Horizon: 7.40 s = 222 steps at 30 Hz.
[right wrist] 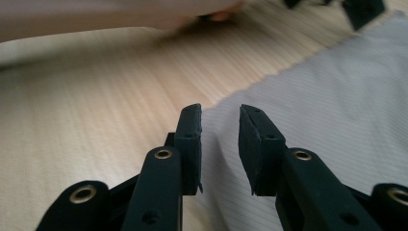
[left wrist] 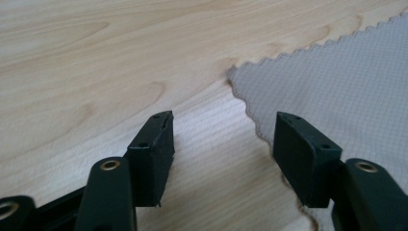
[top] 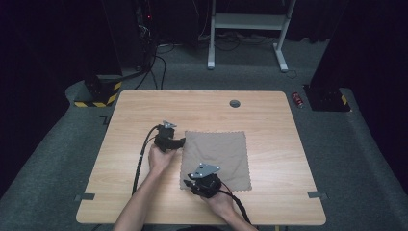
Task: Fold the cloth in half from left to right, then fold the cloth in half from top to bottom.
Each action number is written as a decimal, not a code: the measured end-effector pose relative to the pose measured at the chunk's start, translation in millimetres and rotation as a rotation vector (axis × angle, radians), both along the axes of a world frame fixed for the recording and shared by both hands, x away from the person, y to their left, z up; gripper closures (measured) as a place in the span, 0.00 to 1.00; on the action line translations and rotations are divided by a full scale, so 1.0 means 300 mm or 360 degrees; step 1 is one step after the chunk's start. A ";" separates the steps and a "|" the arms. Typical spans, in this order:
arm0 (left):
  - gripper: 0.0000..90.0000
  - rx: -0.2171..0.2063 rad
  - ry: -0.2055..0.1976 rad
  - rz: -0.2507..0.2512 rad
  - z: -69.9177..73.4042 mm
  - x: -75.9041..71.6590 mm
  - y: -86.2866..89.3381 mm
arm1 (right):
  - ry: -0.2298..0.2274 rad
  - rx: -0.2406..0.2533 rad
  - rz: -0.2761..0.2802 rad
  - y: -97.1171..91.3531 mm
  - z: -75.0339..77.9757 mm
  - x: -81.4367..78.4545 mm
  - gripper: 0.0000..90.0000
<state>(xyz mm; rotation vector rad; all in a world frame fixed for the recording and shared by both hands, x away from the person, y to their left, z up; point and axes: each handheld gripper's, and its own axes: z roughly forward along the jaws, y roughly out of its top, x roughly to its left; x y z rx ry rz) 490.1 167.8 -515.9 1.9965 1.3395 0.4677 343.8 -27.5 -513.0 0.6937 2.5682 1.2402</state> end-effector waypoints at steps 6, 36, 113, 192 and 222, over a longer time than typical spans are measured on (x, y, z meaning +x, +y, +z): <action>0.45 0.0017 -0.0028 0.0000 0.020 0.030 -0.029 | -0.0019 -0.0036 0.0076 0.052 -0.001 -0.031 0.80; 0.97 0.0103 0.0043 -0.0049 0.014 0.111 -0.103 | -0.0083 -0.0205 0.0035 0.102 -0.032 -0.058 0.99; 1.00 0.0116 0.0014 -0.0292 0.120 0.151 -0.294 | 0.0002 0.0023 -0.0216 -0.262 0.034 -0.061 1.00; 0.53 0.0180 -0.0074 -0.0337 0.031 -0.219 -0.231 | 0.0078 -0.0113 -0.0400 -0.431 -0.025 0.013 0.76; 0.42 -0.0022 -0.0058 -0.0320 0.012 -0.377 -0.163 | 0.0060 -0.0102 -0.0392 -0.446 -0.029 0.018 0.71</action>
